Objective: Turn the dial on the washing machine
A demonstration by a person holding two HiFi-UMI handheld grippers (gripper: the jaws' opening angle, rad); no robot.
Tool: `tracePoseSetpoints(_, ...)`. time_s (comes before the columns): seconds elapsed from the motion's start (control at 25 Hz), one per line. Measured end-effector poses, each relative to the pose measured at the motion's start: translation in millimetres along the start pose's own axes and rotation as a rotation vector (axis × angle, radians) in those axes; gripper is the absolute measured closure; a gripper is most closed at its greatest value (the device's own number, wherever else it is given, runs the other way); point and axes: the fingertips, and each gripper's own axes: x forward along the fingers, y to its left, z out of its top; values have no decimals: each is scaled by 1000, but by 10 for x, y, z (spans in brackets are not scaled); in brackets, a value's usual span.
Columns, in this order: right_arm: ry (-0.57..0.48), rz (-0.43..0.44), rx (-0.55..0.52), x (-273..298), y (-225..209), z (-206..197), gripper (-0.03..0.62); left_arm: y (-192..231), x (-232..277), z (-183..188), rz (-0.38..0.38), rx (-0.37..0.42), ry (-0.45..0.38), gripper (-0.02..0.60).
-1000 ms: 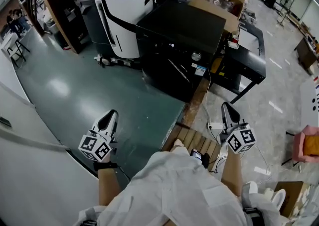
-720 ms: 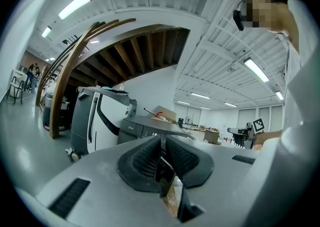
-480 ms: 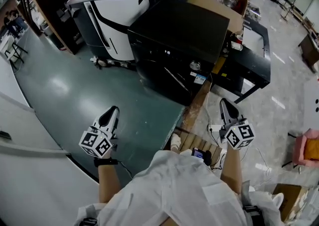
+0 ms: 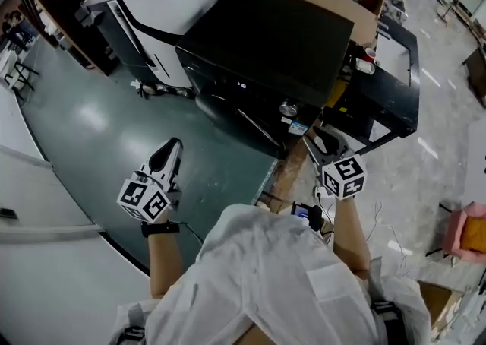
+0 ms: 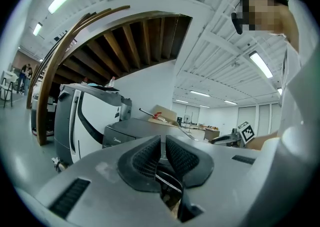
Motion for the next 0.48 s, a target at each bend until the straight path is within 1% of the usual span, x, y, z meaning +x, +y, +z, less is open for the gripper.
tracePoseSetpoints(0.12,78,50,-95,359,-65,-89,422,-71,190,9,-6,8,5,545)
tracePoseSetpoints(0.28,154,104,-167,764,-76,-196,391,-224,279,-73,-26,22,48,545)
tracePoseSetpoints(0.48,218,123,-246,1152,-107,-283,370,-215,291,-126,7,14,64,545)
